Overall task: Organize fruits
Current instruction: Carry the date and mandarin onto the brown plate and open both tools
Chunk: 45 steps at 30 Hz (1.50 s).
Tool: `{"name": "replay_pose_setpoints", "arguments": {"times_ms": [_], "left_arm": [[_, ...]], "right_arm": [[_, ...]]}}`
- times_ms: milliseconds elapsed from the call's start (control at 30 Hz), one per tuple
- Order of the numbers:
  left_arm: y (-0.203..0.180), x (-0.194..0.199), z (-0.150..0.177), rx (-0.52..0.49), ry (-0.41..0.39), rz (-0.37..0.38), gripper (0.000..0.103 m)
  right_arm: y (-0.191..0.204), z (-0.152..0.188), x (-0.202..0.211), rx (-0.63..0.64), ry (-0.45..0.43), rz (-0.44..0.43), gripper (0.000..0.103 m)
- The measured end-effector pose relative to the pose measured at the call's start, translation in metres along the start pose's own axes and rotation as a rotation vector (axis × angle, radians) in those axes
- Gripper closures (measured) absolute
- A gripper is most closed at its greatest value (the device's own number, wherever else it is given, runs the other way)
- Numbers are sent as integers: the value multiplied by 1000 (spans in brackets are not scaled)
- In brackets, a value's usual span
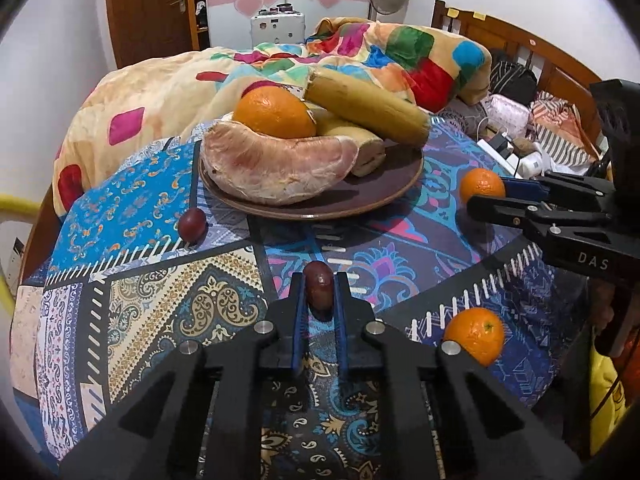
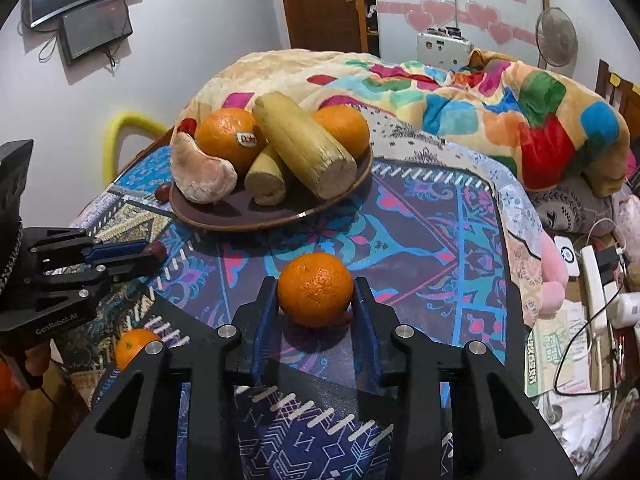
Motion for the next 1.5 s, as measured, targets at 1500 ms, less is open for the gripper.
{"name": "replay_pose_setpoints", "arguments": {"times_ms": [1500], "left_arm": [[11,-11,-40,1,-43,26,68]], "right_arm": [[31,-36,-26,92,-6,20,63]]}}
Point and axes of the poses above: each gripper's, at about its wrist camera, not at the fingertips, and x roughly against the way its jaws point, y to its left, z to its underside, the point moved 1 cm from there along -x, roughly the way its jaws point, and after that the axes turned 3 degrees about z, right-handed, at the moved point
